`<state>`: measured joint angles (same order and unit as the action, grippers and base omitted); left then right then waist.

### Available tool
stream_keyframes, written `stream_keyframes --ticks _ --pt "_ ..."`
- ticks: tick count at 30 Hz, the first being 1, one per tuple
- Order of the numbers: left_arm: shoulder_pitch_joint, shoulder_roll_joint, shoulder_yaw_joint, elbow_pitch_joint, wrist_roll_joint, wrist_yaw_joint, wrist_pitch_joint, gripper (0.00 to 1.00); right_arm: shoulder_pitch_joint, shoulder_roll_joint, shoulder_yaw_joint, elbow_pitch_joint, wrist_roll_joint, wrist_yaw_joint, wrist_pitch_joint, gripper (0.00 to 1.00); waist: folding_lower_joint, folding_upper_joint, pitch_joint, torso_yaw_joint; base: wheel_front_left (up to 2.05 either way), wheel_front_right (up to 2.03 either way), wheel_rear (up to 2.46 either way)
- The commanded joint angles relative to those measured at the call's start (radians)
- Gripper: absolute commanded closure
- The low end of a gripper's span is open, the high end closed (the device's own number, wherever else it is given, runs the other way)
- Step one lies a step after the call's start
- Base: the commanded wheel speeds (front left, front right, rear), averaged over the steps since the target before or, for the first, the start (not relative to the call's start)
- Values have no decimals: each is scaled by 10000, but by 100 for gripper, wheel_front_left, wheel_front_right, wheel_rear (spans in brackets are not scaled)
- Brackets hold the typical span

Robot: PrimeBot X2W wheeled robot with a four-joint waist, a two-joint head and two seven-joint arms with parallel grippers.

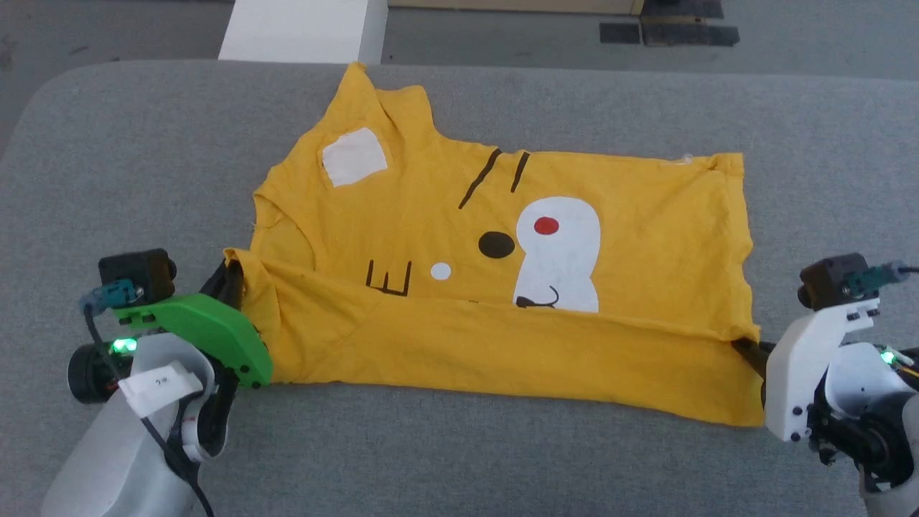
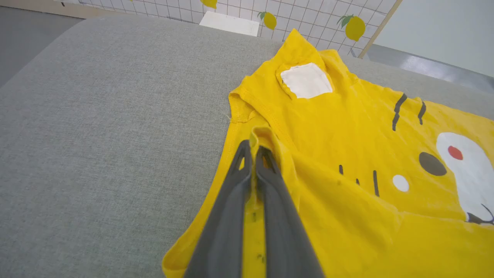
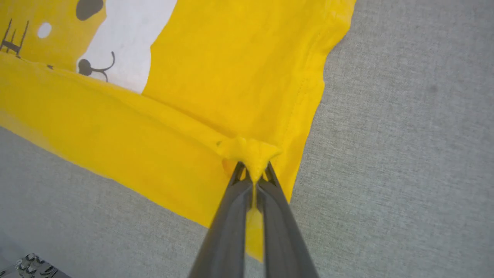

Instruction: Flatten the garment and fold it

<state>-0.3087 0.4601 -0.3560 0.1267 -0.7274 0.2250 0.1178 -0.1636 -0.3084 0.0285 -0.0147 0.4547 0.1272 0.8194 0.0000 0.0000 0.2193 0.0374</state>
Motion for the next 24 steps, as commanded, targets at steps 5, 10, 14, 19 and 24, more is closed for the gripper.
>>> stream_keyframes --ticks 5,10,14,19,24 --pt "-1094 -207 -385 1052 193 -359 226 100 -800 52 -13 281 -501 35 917 100 0 0 1217 50 0 0 0" --pt "-1727 -511 -630 1972 259 -574 236 100 -1111 -41 151 436 -677 35 1447 100 0 0 1453 130 0 0 0" --pt "-2039 -695 -798 2630 264 -773 239 100 -1190 -80 279 561 -652 35 1574 100 0 0 1529 179 0 0 0" --pt "-2294 -895 -591 3222 95 -810 -153 0 -1239 -13 372 621 -374 35 1221 0 0 0 1312 193 0 0 0" --pt "-2264 -659 -352 3268 187 -700 -702 0 -1049 143 68 610 -41 35 606 0 0 0 587 219 0 0 0"
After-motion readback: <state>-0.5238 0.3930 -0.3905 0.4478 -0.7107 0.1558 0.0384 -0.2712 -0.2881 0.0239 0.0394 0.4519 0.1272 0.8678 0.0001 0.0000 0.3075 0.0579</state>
